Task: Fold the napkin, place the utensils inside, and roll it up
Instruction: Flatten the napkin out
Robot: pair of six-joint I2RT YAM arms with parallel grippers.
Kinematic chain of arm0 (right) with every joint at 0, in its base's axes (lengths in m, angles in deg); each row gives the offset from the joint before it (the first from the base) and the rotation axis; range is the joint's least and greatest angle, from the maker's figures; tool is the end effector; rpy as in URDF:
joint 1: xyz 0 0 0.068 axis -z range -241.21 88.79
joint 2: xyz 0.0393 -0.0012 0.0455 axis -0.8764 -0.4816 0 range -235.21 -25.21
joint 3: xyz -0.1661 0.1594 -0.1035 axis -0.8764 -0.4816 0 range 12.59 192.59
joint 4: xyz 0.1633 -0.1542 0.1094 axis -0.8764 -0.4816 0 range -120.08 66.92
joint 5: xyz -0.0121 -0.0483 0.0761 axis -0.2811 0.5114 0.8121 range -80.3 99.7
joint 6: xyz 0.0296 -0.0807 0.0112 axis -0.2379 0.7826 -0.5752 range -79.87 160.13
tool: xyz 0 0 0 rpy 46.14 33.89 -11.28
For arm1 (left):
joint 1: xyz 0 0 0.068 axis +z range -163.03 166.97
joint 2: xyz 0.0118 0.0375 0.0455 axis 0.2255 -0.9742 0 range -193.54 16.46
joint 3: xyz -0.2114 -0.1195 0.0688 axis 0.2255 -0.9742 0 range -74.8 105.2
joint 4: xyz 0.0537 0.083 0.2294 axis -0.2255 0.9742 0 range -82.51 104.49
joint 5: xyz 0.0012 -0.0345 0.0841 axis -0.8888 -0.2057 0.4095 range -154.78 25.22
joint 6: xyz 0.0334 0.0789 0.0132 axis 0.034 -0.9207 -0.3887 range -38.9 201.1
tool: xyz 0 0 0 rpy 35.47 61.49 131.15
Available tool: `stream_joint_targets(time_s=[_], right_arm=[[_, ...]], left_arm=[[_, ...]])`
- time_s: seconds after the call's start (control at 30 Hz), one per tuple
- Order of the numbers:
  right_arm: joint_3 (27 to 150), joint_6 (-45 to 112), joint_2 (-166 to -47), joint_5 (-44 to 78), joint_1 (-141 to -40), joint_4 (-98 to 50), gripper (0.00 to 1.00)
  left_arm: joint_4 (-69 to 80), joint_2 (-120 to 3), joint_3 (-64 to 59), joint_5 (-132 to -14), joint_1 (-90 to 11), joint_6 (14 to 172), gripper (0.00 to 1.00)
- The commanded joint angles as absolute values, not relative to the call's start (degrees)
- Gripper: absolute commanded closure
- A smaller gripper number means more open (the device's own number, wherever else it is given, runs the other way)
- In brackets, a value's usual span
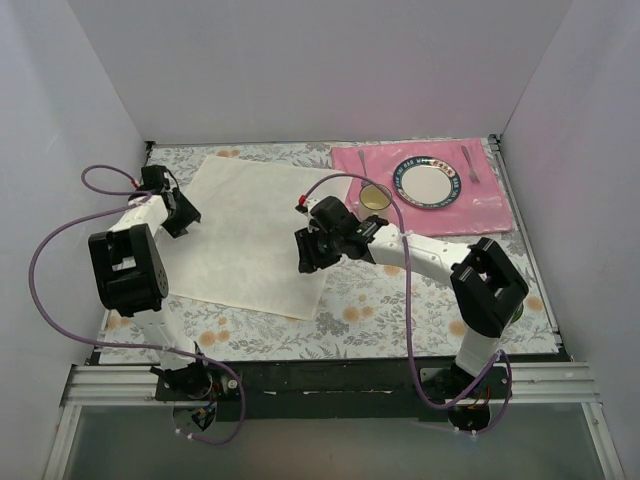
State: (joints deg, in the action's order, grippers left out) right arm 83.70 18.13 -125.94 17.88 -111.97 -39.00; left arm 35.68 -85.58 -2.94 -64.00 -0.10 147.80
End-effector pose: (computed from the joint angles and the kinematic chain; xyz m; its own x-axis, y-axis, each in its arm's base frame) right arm 0.2458 0.3182 0.1824 -0.7294 -0.3069 -0.6114 -0.6002 0.7160 0.3565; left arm 0.3708 0.0862 0.1576 -0.1164 -0.9690 -0.2181 -0.8535 0.2099 -0.4770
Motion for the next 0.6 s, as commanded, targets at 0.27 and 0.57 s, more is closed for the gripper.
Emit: stream_joint_targets(time_s=[0.27,0.57], right_arm=[[92.4,19.7,-125.5,7.3,-108.7,-43.6,0.49],[94.5,22.3,-127.7,7.8,-108.2,-43.0,0.49]], left_arm=[[37.2,-86.4,-11.7,-59.2,3.3,155.6,0.56],[41.8,-69.3,-25.6,-54.9,15.2,164.7,0.59]])
